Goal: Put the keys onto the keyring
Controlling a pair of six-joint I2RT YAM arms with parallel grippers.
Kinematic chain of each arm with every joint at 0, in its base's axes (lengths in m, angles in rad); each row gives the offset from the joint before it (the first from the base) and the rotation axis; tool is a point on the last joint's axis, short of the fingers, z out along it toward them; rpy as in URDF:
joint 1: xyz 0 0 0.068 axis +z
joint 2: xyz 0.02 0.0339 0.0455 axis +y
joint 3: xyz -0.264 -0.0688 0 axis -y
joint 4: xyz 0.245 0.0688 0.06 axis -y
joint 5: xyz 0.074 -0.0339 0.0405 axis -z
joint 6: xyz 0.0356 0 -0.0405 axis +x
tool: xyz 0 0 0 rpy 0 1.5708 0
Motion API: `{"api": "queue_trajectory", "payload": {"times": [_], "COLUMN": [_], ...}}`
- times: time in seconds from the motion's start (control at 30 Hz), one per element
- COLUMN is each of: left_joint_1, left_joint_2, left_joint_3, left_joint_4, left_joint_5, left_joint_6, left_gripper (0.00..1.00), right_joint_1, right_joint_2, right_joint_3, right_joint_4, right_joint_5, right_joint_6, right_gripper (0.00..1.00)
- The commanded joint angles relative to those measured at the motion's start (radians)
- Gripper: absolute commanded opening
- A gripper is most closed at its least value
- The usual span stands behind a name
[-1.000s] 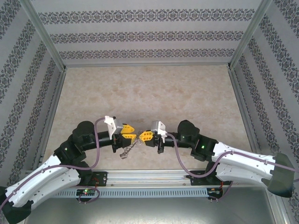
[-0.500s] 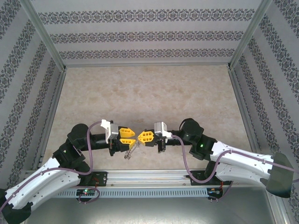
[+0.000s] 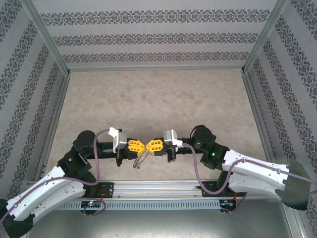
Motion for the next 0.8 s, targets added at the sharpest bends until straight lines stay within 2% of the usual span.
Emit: {"api": "queue_trajectory", "payload": {"times": [0.0,0.07,0.2,0.3,0.43,0.53,0.77], "left_joint_1": [0.012,0.011,0.011,0.011,0.011,0.011,0.011], "left_joint_2": [0.011,0.014,0.023,0.019,0.028,0.047,0.110], "left_joint_3": [0.011,0.014,0.034,0.050,0.097,0.137,0.247], "left_joint_4": [0.032,0.031,-0.012,-0.053,-0.171,-0.255,-0.470], "left_joint_5": [0.018,0.019,0.001,-0.037,-0.091,-0.114,-0.148], "left_joint_6": [0.011,0.012,0.029,0.051,0.112,0.152,0.243], "left_gripper": [0.04,0.00,0.00,0.00,0.00,0.00,0.00], "right_joint_1": [0.001,0.001,0.003,0.019,0.047,0.057,0.060], "right_joint_2": [-0.007,-0.009,-0.019,-0.032,-0.078,-0.128,-0.226], "right_joint_3": [0.025,0.028,0.032,0.046,0.044,0.053,0.083], "right_joint_4": [0.083,0.068,0.031,-0.060,-0.196,-0.335,-0.572], "right_joint_5": [-0.054,-0.054,-0.048,0.000,0.111,0.190,0.320], "right_joint_6": [-0.001,-0.011,-0.032,-0.077,-0.138,-0.176,-0.202], "right_gripper": [0.00,0.00,0.00,0.00,0.26,0.35,0.31]}}
